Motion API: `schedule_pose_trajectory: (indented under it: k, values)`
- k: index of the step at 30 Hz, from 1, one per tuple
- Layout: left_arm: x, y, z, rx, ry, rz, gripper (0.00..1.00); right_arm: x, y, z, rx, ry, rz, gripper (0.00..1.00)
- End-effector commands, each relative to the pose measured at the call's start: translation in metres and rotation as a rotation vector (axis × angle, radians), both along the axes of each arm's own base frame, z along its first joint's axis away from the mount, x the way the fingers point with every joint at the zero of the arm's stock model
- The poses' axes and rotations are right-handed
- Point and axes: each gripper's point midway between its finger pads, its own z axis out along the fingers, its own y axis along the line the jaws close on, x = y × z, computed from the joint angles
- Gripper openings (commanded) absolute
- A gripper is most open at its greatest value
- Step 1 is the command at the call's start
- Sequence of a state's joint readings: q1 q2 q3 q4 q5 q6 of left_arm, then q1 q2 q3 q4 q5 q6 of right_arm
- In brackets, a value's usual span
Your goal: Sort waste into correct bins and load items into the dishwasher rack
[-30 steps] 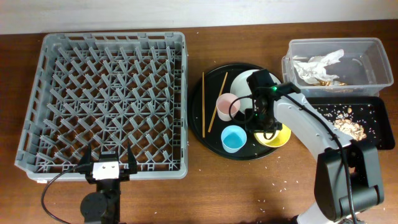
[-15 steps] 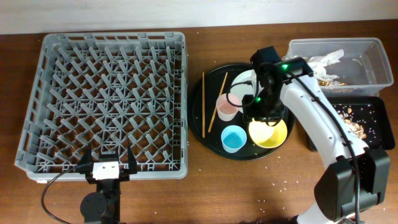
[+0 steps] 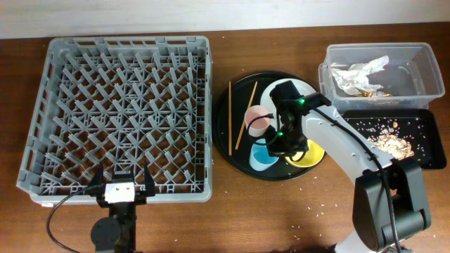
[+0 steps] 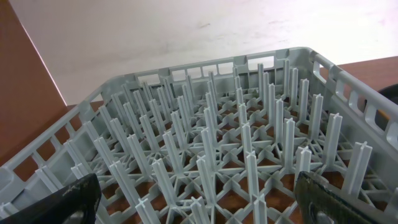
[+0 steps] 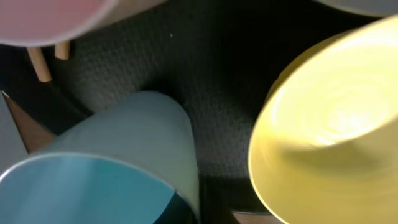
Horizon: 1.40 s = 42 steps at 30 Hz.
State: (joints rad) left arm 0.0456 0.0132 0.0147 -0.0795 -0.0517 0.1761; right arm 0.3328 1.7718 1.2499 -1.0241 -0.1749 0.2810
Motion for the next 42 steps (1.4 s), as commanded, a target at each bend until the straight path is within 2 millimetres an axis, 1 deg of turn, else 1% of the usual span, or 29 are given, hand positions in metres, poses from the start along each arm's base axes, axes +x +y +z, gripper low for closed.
schedule_pose_trajectory:
  k: [1, 3, 6, 9, 10, 14, 17, 19, 20, 21, 22, 23, 25, 27, 28, 29, 31, 33, 35, 37, 39, 40, 42]
  values:
    - [0.000, -0.001, -0.002, 0.009, 0.004, -0.007, 0.99, -0.001, -0.001, 0.000, -0.001, 0.003, -0.017, 0.04]
    - [0.000, -0.001, 0.001, -0.036, -0.011, -0.003, 0.99, -0.003, 0.001, 0.002, 0.008, 0.011, -0.016, 0.04]
    - [-0.001, -0.001, 0.016, -0.079, -0.046, 0.000, 0.99, -0.006, 0.003, 0.015, 0.031, 0.001, -0.016, 0.04]
    - [-0.004, -0.001, 0.037, -0.122, -0.089, 0.000, 0.99, -0.004, 0.005, 0.043, 0.054, -0.052, -0.014, 0.04]
    - [-0.005, -0.001, 0.041, -0.133, -0.090, 0.000, 0.99, -0.003, 0.005, 0.050, 0.063, -0.070, -0.014, 0.04]
    - [-0.003, -0.001, 0.054, -0.187, -0.040, 0.005, 0.99, 0.005, 0.009, 0.091, 0.113, -0.190, -0.012, 0.04]
    - [0.004, -0.009, 0.070, -0.194, 0.011, -0.038, 0.99, 0.011, 0.008, 0.115, 0.151, -0.257, -0.023, 0.04]
    - [0.013, -0.011, 0.081, -0.200, 0.071, -0.048, 0.99, 0.013, 0.008, 0.129, 0.190, -0.287, -0.033, 0.04]
    - [0.021, -0.012, 0.089, -0.205, 0.128, -0.051, 0.99, 0.015, 0.008, 0.137, 0.218, -0.299, -0.038, 0.04]
    - [0.026, -0.013, 0.093, -0.209, 0.169, -0.049, 0.99, 0.017, 0.008, 0.140, 0.235, -0.303, -0.043, 0.04]
    - [0.036, -0.017, 0.099, -0.222, 0.241, -0.068, 0.99, 0.019, 0.010, 0.145, 0.264, -0.310, -0.039, 0.04]
    - [0.041, -0.020, 0.103, -0.230, 0.275, -0.083, 0.99, 0.020, 0.013, 0.148, 0.289, -0.314, -0.037, 0.04]
    - [0.054, -0.037, 0.111, -0.262, 0.341, -0.179, 0.99, 0.023, 0.020, 0.154, 0.344, -0.323, -0.028, 0.04]
    - [0.067, -0.076, 0.120, -0.328, 0.382, -0.411, 0.99, 0.027, 0.028, 0.162, 0.415, -0.341, -0.014, 0.04]
    - [0.071, -0.090, 0.121, -0.353, 0.391, -0.502, 0.99, 0.029, 0.033, 0.167, 0.453, -0.351, -0.005, 0.04]
    - [0.072, -0.108, 0.119, -0.391, 0.412, -0.622, 0.99, 0.031, 0.037, 0.171, 0.487, -0.359, 0.003, 0.04]
    - [0.066, -0.135, 0.109, -0.476, 0.482, -0.814, 0.99, 0.032, 0.044, 0.178, 0.535, -0.370, 0.020, 0.04]
    - [0.049, -0.161, 0.105, -0.606, 0.560, -1.052, 0.99, 0.032, 0.049, 0.182, 0.570, -0.376, 0.033, 0.04]
    - [0.032, -0.174, 0.104, -0.749, 0.637, -1.232, 0.99, 0.032, 0.050, 0.184, 0.579, -0.377, 0.037, 0.04]
    - [0.031, -0.177, 0.096, -0.835, 0.686, -1.289, 0.99, 0.030, 0.052, 0.185, 0.595, -0.370, 0.042, 0.04]
    - [0.025, -0.179, 0.099, -0.914, 0.705, -1.378, 0.99, 0.028, 0.055, 0.188, 0.621, -0.362, 0.051, 0.04]
    - [0.023, -0.179, 0.099, -0.960, 0.726, -1.402, 0.99, 0.027, 0.056, 0.189, 0.629, -0.359, 0.053, 0.04]
    - [0.025, -0.179, 0.096, -1.026, 0.785, -1.371, 0.99, 0.027, 0.059, 0.191, 0.645, -0.361, 0.060, 0.04]
